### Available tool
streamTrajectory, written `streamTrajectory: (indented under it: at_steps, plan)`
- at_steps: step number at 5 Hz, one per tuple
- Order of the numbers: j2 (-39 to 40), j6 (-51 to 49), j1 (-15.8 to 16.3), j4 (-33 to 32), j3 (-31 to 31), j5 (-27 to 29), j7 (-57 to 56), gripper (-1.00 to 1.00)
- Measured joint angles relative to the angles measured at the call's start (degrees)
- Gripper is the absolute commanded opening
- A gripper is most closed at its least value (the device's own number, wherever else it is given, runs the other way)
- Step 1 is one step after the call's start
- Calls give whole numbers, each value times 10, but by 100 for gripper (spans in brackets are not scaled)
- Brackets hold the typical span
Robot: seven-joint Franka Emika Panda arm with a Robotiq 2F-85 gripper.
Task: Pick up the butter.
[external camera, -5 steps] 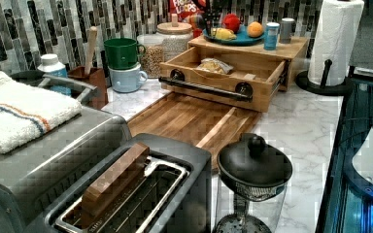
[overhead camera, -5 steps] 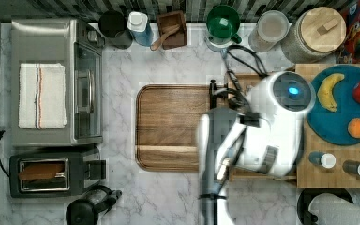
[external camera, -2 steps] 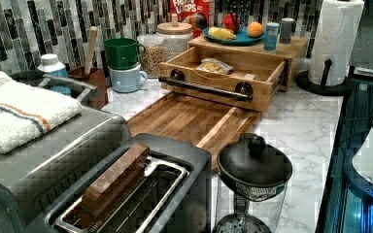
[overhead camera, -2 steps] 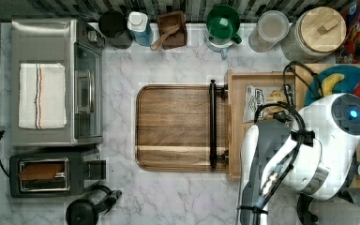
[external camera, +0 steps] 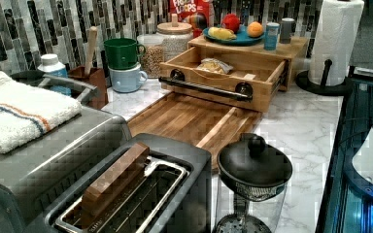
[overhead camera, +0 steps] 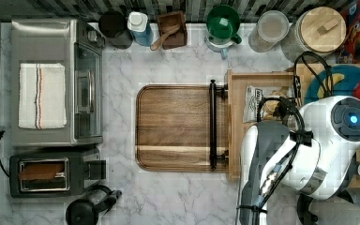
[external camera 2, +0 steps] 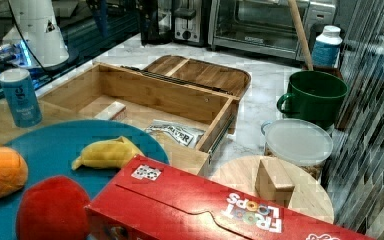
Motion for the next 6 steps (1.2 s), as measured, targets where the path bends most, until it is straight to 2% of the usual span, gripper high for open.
streamTrajectory:
  at_steps: [1,3,6]
  plan:
    - [0,-2,-3,-18,0,2,0,100]
    - [4,99,-4,-91,-3,2,7,100]
    - [25,155,-10,-186,-13,2,-13,100]
